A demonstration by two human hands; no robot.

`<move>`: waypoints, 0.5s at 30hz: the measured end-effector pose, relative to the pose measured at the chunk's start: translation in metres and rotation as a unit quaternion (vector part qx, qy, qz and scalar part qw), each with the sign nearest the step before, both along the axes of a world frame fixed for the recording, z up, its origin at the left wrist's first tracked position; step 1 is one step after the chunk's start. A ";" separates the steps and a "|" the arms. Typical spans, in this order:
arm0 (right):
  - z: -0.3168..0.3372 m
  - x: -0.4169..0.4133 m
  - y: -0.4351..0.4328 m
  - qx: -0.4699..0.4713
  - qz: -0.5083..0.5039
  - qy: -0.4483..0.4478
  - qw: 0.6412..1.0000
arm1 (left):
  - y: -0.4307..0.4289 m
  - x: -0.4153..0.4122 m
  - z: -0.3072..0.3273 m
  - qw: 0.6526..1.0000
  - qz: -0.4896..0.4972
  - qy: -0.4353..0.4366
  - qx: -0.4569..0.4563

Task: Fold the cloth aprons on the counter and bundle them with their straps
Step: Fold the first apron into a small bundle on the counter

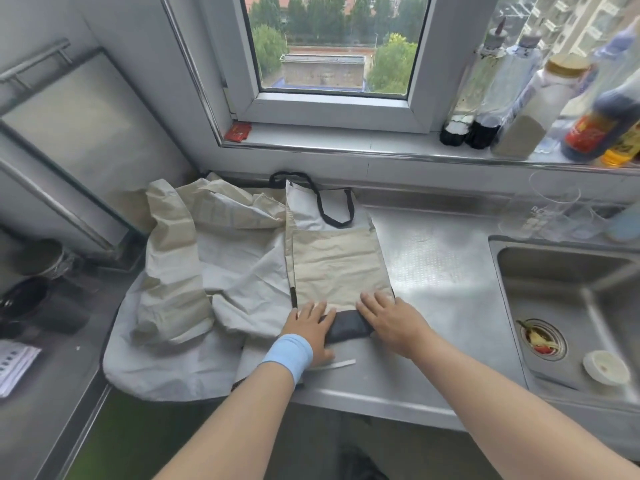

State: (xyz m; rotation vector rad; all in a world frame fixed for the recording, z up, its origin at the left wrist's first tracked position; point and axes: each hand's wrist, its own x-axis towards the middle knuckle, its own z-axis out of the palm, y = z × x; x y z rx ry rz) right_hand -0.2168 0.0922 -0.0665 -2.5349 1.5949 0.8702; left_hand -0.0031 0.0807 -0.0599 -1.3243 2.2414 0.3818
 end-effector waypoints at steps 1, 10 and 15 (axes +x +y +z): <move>-0.001 0.002 0.002 -0.020 0.011 0.011 1.000 | 0.000 0.000 0.001 1.000 0.003 -0.001 -0.001; 0.071 0.015 0.006 0.065 -0.087 -0.146 0.983 | -0.003 -0.008 0.051 0.994 0.056 0.061 0.072; 0.081 0.006 0.009 0.328 -0.287 -0.179 0.882 | 0.001 -0.024 0.058 0.968 0.075 0.015 0.239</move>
